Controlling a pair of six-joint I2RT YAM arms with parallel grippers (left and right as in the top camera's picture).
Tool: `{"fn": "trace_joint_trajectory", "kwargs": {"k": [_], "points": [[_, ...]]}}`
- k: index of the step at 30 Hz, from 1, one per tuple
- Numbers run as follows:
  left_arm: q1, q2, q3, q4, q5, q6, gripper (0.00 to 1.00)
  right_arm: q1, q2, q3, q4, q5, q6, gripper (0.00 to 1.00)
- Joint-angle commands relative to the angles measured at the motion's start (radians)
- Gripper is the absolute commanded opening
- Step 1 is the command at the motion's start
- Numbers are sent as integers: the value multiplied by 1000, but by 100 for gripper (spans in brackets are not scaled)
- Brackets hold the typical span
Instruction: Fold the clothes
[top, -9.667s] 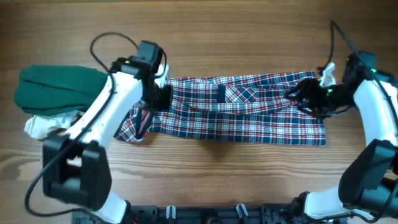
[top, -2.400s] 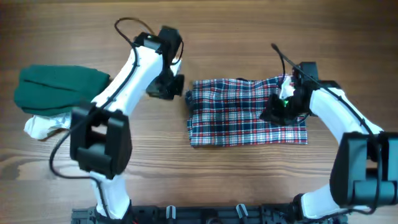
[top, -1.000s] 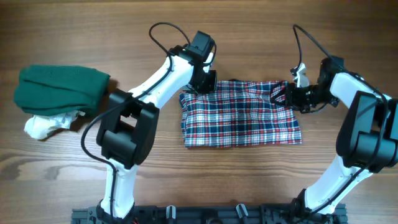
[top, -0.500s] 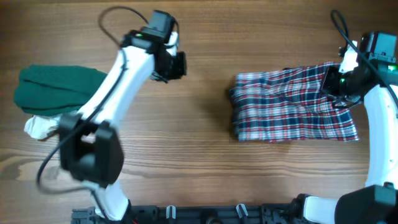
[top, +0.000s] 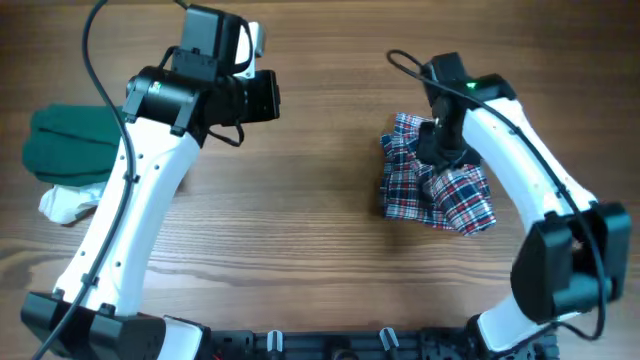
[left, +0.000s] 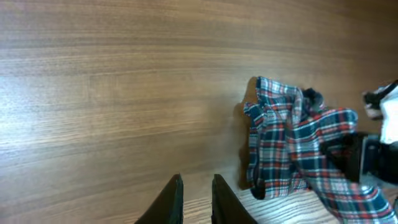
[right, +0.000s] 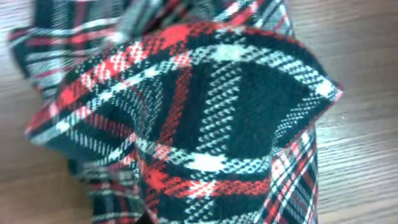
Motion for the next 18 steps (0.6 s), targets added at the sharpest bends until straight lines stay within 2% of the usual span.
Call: {"fn": "trace_joint_trajectory", "kwargs": {"k": [1, 5, 10, 13, 18], "points": [[7, -14, 3, -2, -2, 38, 17, -89, -47, 10, -3, 49, 36, 4], [-16, -5, 3, 43, 49, 37, 17, -269, -133, 10, -44, 47, -27, 4], [-147, 69, 3, 159, 136, 8, 16, -426, -133, 8, -87, 54, -28, 4], [-258, 164, 3, 254, 161, -26, 14, -461, -133, 8, -80, 84, -18, 4], [-406, 368, 3, 480, 349, -50, 12, -475, -133, 8, -75, 84, -19, 4]]}}
